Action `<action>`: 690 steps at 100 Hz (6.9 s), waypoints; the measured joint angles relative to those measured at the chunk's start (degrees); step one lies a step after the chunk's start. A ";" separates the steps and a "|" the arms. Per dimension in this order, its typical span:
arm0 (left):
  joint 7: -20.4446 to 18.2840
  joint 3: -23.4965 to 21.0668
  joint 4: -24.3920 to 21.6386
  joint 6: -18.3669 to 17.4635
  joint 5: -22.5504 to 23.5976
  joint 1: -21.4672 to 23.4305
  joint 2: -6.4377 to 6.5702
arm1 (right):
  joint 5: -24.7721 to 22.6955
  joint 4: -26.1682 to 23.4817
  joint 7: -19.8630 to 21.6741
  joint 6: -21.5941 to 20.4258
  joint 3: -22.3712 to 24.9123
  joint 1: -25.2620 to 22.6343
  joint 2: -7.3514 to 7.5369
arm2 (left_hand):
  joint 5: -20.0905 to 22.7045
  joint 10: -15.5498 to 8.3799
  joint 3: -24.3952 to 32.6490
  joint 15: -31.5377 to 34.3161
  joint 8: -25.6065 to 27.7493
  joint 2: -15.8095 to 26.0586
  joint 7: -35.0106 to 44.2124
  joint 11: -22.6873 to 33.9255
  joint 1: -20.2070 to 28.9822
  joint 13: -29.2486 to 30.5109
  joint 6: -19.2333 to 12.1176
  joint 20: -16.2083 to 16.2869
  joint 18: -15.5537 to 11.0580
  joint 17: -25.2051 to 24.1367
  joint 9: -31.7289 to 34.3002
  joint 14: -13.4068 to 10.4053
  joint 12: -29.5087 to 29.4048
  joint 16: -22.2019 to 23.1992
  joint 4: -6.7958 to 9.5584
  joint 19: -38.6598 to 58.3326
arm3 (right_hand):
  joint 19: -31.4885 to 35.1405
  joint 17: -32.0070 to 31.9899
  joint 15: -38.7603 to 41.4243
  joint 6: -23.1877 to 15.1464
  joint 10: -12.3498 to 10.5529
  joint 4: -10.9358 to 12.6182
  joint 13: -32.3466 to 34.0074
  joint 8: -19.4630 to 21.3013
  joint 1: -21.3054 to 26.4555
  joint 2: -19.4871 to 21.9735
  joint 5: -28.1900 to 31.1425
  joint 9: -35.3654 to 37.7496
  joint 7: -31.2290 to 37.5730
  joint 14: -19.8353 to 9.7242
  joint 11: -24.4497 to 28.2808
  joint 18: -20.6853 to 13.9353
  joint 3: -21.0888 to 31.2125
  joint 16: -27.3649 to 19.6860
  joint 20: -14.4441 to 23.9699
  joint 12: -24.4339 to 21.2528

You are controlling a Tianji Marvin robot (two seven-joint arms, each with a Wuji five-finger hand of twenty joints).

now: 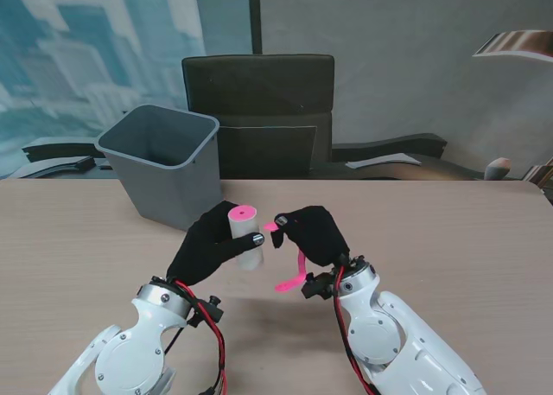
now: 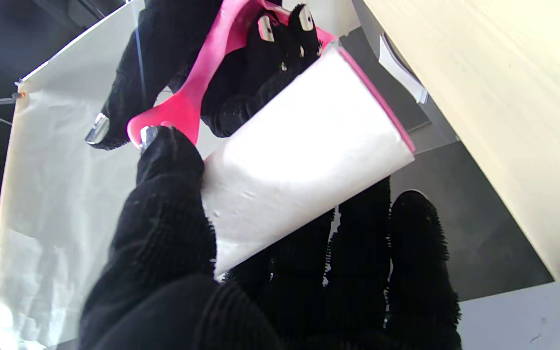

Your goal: Replace a lint-roller refill

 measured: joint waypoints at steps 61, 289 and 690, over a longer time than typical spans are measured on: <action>-2.04 2.82 -1.73 6.30 -7.67 -0.68 -0.59 | -7.02 1.02 -6.98 1.29 -0.32 0.79 -0.23 | -1.32 0.22 -1.94 2.16 -1.57 1.21 3.44 0.78 1.17 0.01 1.92 -0.07 -0.45 -0.18 -0.04 -0.36 0.00 0.01 0.68 0.69 | 0.01 0.00 0.01 0.00 0.00 0.00 0.00 -0.01 1.43 0.00 0.00 0.00 0.00 0.00 0.00 0.00 -0.94 0.00 0.00 0.00; -2.50 4.17 -1.78 10.13 -12.82 -1.14 -1.29 | -7.53 0.19 -11.36 3.08 -0.95 0.65 -1.00 | -2.02 0.60 -2.49 2.86 -4.95 1.22 5.98 0.79 3.02 0.02 2.96 -0.69 -0.58 -0.54 -0.15 -0.38 -0.03 0.03 3.36 0.98 | 0.42 0.03 0.01 -0.63 -1.07 0.34 0.01 -0.69 -5.22 -40.39 -0.61 0.00 -0.88 -0.56 -2.03 -1.07 32.99 -0.85 0.02 -1.79; 1.00 3.22 10.66 -10.53 17.97 -6.78 0.23 | -0.68 -3.47 -3.58 3.70 3.74 -3.10 -1.05 | -1.82 0.83 -2.60 2.99 -5.02 1.22 7.04 4.66 3.02 0.02 4.54 -0.69 -0.58 -0.14 -0.08 -0.38 -0.03 0.04 3.47 1.00 | -25.97 -33.92 -49.44 -0.95 6.31 0.40 -12.18 -0.57 2.93 -12.17 -19.47 -25.25 -14.51 2.01 -37.83 -0.64 8.50 -37.95 -6.23 -19.88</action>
